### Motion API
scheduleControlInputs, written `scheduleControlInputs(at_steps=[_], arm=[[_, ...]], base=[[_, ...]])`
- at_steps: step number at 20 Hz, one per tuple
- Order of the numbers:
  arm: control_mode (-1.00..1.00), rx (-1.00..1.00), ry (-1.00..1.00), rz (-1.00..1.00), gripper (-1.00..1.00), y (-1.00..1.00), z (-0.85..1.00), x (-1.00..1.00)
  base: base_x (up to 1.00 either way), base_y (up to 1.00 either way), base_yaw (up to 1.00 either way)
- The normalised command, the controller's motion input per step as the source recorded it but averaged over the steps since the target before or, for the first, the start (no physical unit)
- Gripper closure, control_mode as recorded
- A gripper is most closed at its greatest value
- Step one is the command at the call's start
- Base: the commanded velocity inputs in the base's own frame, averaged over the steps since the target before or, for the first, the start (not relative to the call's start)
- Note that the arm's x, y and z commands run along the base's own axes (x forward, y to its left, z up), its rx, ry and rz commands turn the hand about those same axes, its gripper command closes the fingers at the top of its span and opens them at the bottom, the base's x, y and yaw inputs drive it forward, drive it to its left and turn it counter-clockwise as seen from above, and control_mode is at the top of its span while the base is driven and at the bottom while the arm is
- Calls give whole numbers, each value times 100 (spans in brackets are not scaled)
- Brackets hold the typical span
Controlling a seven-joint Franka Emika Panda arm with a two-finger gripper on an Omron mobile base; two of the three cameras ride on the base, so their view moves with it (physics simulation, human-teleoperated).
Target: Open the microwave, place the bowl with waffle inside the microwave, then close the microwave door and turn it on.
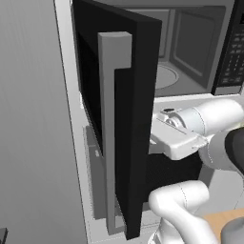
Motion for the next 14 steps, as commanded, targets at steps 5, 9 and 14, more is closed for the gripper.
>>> scheduleControlInputs(at_steps=[5, 9, 14], arm=[[-100, -8, 36, -57, -100, -100, -13, 15], [-100, -10, 27, -62, -100, -100, -31, 15], [-100, -5, 30, -53, -100, -100, -26, 15]], base=[[0, 0, 0], [0, 0, 0], [0, 0, 0]])
